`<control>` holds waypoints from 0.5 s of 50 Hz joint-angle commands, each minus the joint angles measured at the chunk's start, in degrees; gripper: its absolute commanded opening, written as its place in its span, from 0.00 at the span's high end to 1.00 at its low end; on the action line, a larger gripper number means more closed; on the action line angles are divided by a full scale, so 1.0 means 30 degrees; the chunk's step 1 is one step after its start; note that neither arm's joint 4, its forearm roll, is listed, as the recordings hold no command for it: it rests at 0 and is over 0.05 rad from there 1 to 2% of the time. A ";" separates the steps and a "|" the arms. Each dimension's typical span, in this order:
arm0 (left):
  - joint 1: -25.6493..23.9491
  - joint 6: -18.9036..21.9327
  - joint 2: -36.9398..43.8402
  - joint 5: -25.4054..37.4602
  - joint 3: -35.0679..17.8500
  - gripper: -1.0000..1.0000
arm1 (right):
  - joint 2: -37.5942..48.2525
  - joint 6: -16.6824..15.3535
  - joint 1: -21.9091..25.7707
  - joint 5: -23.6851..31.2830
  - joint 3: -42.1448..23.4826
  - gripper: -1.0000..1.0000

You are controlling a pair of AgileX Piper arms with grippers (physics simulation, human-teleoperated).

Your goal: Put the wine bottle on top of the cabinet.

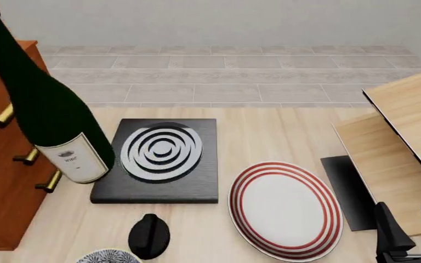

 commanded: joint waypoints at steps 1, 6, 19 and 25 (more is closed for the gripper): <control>0.0825 0.0347 0.0995 0.0644 -0.2136 1.00 | 0.0002 -0.0001 0.0001 -0.0001 0.0000 0.00; 0.1200 0.0456 0.1335 0.0956 -0.2845 1.00 | 0.0000 -0.0003 0.0001 0.0000 0.0000 0.00; 0.2339 0.0649 0.2189 0.1930 -0.4768 1.00 | -0.0002 0.0002 0.0001 0.0001 0.0000 0.00; 0.2830 0.0691 0.2635 0.2188 -0.5530 1.00 | 0.0006 -0.0002 0.0000 -0.0003 0.0000 0.00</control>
